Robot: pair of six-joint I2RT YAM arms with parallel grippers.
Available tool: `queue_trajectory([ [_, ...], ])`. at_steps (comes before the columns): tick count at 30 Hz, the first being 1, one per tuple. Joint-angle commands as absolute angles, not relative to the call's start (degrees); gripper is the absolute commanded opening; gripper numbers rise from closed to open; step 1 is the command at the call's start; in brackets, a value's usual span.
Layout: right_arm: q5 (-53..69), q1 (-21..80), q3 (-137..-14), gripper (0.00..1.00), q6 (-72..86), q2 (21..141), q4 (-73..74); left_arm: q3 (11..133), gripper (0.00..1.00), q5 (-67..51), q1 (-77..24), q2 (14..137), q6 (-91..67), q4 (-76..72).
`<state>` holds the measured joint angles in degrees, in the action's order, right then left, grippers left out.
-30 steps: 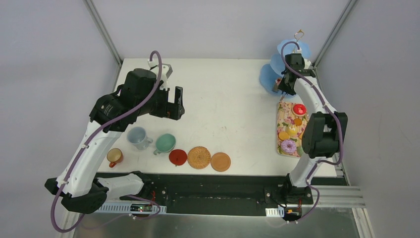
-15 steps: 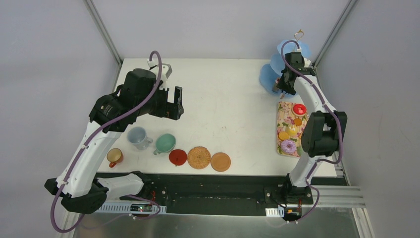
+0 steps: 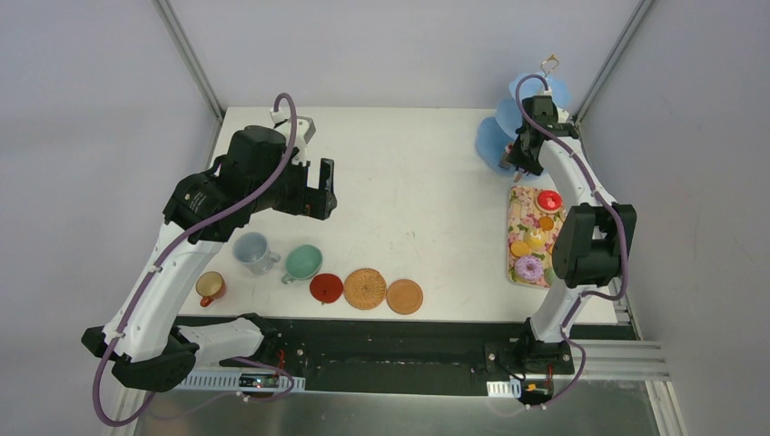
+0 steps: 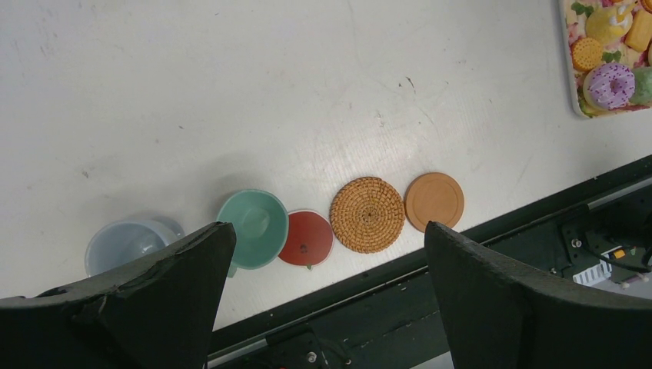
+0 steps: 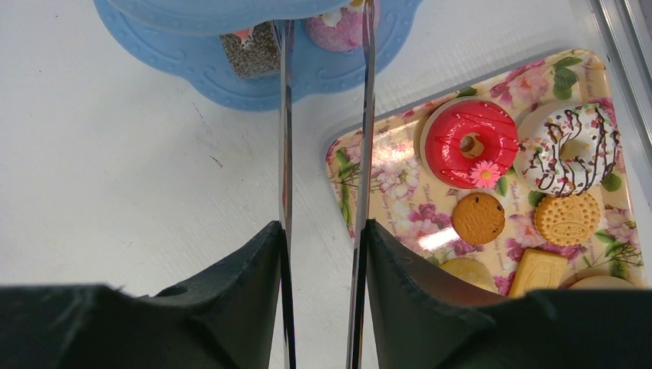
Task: Serve the afternoon tea
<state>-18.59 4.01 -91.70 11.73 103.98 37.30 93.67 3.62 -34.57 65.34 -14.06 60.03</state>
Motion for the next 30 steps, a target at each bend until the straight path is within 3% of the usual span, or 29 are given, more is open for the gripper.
queue_trajectory([
  [1,-17.74,3.87,-93.16,0.45,12.04,101.56,38.82,94.37,1.00,4.53,-34.98,64.87,-13.18,60.51],
  [15,-16.21,5.13,-88.74,0.45,13.76,87.73,50.90,94.84,1.00,3.62,-35.07,63.08,-12.73,60.37],
  [30,-20.80,5.19,-71.89,0.46,32.60,73.58,50.80,94.58,1.00,2.14,-39.58,61.50,-13.02,59.35],
])
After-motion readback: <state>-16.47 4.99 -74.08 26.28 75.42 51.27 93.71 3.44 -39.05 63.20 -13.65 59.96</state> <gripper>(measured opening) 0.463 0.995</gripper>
